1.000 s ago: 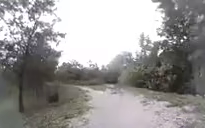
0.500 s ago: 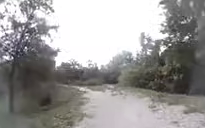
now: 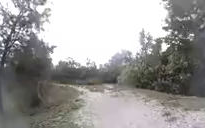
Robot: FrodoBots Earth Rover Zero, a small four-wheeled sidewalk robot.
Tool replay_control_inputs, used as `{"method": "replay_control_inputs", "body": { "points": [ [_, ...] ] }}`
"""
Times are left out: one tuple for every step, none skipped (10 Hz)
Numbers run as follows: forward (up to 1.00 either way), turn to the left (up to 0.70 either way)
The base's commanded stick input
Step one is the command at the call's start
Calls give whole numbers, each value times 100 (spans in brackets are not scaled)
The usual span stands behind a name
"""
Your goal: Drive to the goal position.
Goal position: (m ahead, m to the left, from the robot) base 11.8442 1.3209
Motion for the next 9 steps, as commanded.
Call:
{"method": "replay_control_inputs", "body": {
  "points": [
    [85, 0],
    [85, 0],
    [85, 0],
    [85, 0],
    [85, 0],
    [85, 0],
    [85, 0],
    [85, 0],
    [85, 0]
  ]
}}
